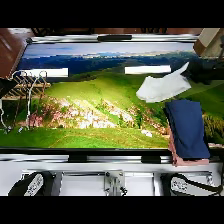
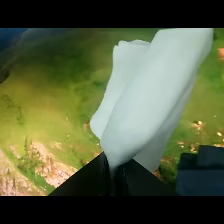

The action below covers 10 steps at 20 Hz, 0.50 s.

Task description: Fold the shirts.

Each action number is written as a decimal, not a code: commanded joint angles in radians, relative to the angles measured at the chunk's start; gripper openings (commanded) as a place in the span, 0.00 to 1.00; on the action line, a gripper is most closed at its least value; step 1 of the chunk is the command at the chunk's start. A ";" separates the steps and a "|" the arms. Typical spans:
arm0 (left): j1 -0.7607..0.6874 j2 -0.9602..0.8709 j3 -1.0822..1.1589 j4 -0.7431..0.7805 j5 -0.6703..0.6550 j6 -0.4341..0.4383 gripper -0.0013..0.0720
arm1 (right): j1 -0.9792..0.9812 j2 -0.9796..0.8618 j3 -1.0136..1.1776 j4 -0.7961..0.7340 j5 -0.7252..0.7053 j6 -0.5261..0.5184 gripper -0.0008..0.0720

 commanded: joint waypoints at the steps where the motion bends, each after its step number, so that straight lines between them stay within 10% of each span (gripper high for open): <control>1: 0.000 0.000 0.000 0.000 0.000 0.001 0.07 | -0.080 0.059 0.012 -0.121 0.056 0.047 0.11; 10: -0.008 0.000 0.000 0.000 -0.001 0.016 0.07 | -0.215 0.172 0.012 -0.318 0.077 0.212 0.11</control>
